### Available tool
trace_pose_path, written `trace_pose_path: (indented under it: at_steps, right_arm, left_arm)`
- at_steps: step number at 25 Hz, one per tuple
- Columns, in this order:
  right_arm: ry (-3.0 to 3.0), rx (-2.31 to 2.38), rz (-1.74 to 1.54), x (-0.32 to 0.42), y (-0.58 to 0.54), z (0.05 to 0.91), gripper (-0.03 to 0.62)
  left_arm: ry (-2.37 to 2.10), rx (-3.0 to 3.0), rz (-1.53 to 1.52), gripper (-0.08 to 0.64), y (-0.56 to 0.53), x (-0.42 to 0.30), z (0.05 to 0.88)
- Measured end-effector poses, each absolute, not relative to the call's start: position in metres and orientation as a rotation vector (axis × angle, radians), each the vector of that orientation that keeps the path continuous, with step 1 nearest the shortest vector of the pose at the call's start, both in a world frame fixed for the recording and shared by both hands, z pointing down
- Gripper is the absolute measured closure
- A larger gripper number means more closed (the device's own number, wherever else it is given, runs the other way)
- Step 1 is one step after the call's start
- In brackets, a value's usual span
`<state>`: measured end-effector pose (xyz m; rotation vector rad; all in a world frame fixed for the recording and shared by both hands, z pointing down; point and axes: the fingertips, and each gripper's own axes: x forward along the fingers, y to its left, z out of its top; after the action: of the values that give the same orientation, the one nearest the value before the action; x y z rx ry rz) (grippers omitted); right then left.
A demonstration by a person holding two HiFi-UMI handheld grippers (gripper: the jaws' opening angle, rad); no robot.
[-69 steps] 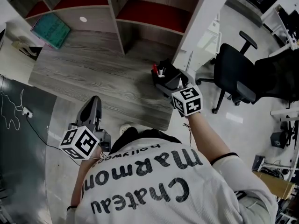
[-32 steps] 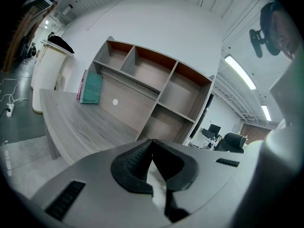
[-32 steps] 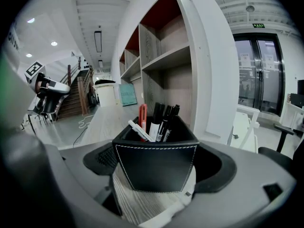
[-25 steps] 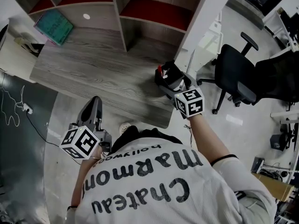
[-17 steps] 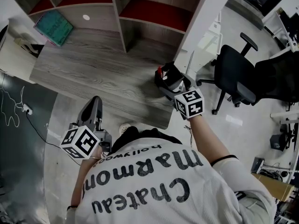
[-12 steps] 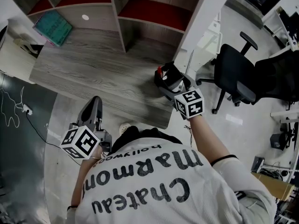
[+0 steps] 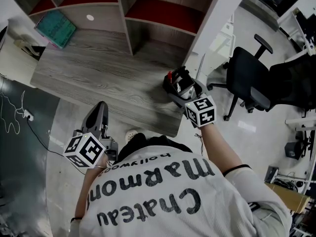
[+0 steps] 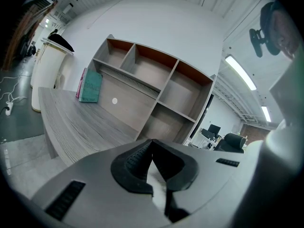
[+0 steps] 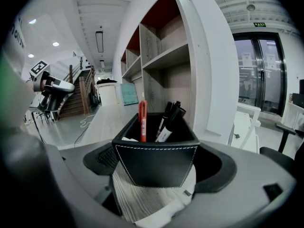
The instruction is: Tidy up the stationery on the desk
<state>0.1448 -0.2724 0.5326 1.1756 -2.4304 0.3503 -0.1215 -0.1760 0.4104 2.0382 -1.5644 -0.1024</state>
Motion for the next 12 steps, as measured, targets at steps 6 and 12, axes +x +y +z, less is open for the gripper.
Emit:
trace_pose_path:
  at_steps: [6,12]
  right_arm:
    - [-2.449,1.180,0.334,0.1449,-0.2728,0.5322,0.147]
    - [-2.447,1.177,0.333,0.1438,-0.2725,0.5327,0.147]
  left_arm:
    - [-1.559,2.035,-0.095,0.545,-0.1778,-0.1198,0.4137]
    - [-1.553,2.023,-0.084,0.545,-0.1785,-0.1185,0.4146]
